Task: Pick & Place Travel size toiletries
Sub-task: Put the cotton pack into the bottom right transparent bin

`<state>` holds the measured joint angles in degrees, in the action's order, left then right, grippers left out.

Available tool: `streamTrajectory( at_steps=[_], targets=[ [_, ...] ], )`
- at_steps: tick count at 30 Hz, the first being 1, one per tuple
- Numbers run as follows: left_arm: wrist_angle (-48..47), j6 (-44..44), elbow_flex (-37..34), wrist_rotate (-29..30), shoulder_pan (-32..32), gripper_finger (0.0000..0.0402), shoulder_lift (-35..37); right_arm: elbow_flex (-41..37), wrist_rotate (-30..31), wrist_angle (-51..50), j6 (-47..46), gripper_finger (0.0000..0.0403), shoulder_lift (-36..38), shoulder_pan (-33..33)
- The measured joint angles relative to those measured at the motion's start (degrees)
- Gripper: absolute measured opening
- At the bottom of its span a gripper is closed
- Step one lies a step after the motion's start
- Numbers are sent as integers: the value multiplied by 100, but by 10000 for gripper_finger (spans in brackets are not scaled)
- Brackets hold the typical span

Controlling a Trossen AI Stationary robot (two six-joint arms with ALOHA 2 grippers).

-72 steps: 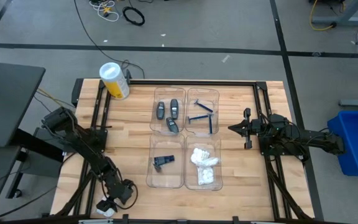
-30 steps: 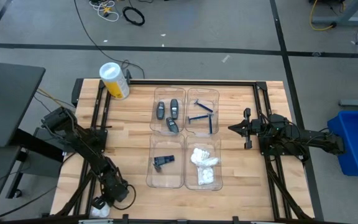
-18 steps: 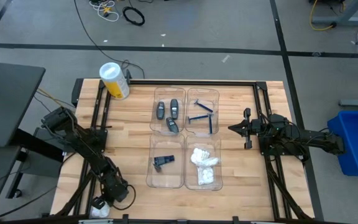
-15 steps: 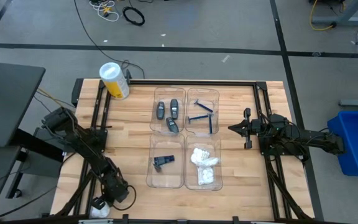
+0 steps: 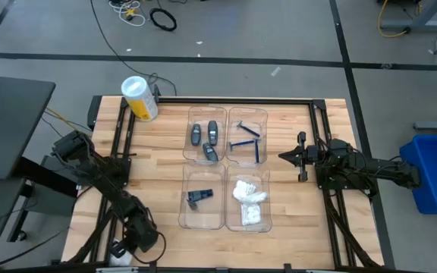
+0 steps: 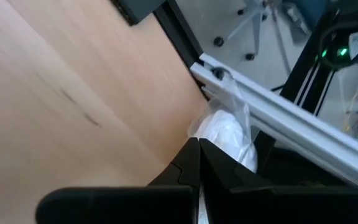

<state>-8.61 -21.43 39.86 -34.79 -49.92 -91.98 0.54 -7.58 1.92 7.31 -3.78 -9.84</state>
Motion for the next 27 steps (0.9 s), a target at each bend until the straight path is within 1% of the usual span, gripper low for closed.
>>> streamTrajectory(
  at_steps=[3, 9, 17, 27],
  targets=[
    [-472, 380, 168, 4, 89, 3, 34, 1, 0, 0, -1, 14, 0, 0],
    [-923, 843, 262, 7, 368, 3, 301, 1, -1, 0, -1, 14, 0, 0],
    [-1392, 1151, 326, -207, 930, 2, 594, 2, 1, 1, 0, 13, 0, 1],
    [-2077, 1618, 934, -218, 1453, 1, 1051, 1, -1, 0, 0, 14, -1, -1]
  ],
)
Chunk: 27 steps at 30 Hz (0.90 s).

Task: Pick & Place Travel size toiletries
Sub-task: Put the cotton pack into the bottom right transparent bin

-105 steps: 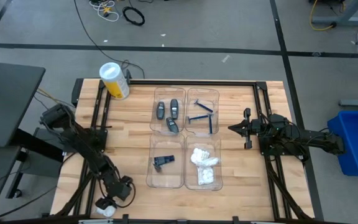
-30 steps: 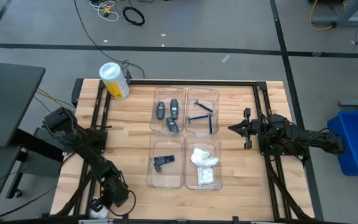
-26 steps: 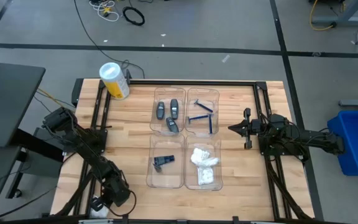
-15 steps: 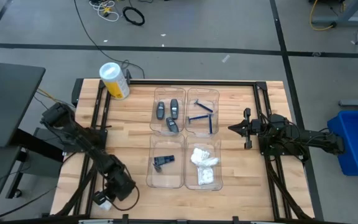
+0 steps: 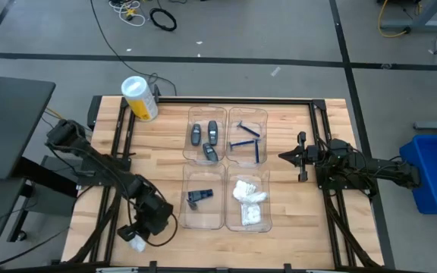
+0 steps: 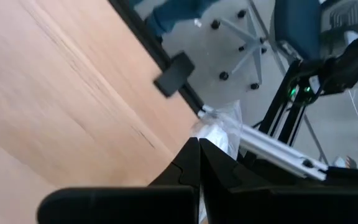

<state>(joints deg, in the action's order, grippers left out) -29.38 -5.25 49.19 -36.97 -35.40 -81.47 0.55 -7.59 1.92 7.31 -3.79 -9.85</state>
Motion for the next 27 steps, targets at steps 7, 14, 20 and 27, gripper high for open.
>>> streamTrajectory(
  at_steps=[7, 14, 20, 27],
  targets=[
    [-230, 74, 395, -16, 323, 1, 301, 1, 0, 1, 0, 13, 2, 2],
    [-223, 104, 575, -85, 554, 1, 336, 1, 1, -1, 0, 14, 0, 2],
    [-191, 167, 579, -29, 747, 1, 334, -1, -1, 1, 0, 14, 1, 2],
    [455, 66, 581, -263, 1192, 1, 330, 0, 2, 1, 0, 14, 2, 2]
  ],
)
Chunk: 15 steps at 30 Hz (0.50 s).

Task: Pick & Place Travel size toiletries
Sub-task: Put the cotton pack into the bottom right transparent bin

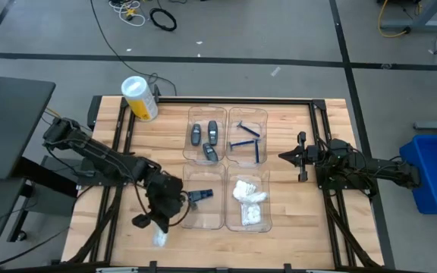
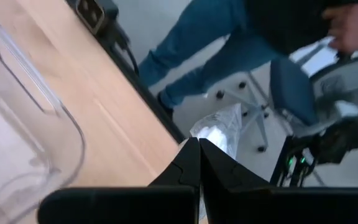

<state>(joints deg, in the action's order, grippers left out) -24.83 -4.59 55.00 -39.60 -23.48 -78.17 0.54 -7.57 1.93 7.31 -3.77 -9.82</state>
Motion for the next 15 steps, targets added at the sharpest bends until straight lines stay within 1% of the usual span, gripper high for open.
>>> streamTrajectory(
  at_steps=[3, 5, 9, 15],
  targets=[
    [261, -145, 11, -230, 164, 1, -1, 1, -1, 0, 0, 14, -1, -2],
    [221, -163, 123, -295, 247, 1, -4, 1, 0, -2, 0, 14, 0, -2],
    [59, 147, 506, -296, 389, 0, -4, 1, -2, -2, 0, 14, -1, -1],
    [-364, 516, 992, -144, 662, 0, -4, 0, -2, -1, 0, 14, -1, -1]
  ],
)
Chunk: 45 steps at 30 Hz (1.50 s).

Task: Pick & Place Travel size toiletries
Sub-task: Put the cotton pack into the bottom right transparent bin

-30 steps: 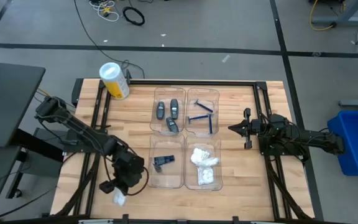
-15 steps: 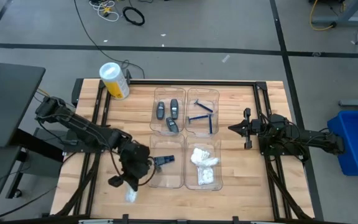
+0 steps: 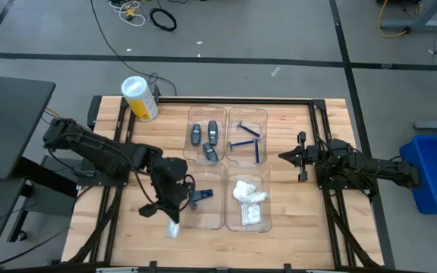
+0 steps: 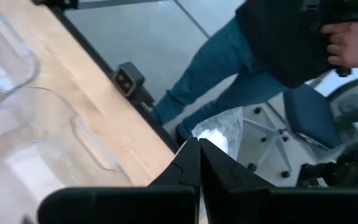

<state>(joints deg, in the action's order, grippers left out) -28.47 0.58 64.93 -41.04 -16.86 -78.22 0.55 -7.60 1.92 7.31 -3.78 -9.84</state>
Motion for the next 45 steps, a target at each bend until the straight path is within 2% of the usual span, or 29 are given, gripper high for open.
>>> streamTrajectory(
  at_steps=[5, 14, 27, 30, 33, 36, 39, 45],
  targets=[
    [-98, 150, 163, 221, 171, 0, 0, 0, 2, 0, 0, 14, 0, 1],
    [231, 261, 186, 1311, 470, 0, 0, -1, 0, -1, 0, 13, -1, -1],
    [710, 180, 186, 1555, 867, 0, 0, -1, 0, 1, 0, 14, 1, 1],
    [758, 178, 186, 1955, 872, 0, 0, 0, 0, 0, 0, 14, -1, 0],
    [884, 111, 186, 2749, 872, 0, -21, -1, 0, -1, 0, 14, -1, 0],
    [940, 44, 182, 3283, 885, 0, -55, 0, 0, -1, 0, 13, 1, 0],
    [1101, 39, 184, 3589, 893, 0, -55, 0, 1, -1, 0, 14, 0, 0],
    [1418, 92, 184, 3694, 887, 0, -68, 0, 1, -1, 0, 14, 1, 0]
  ],
)
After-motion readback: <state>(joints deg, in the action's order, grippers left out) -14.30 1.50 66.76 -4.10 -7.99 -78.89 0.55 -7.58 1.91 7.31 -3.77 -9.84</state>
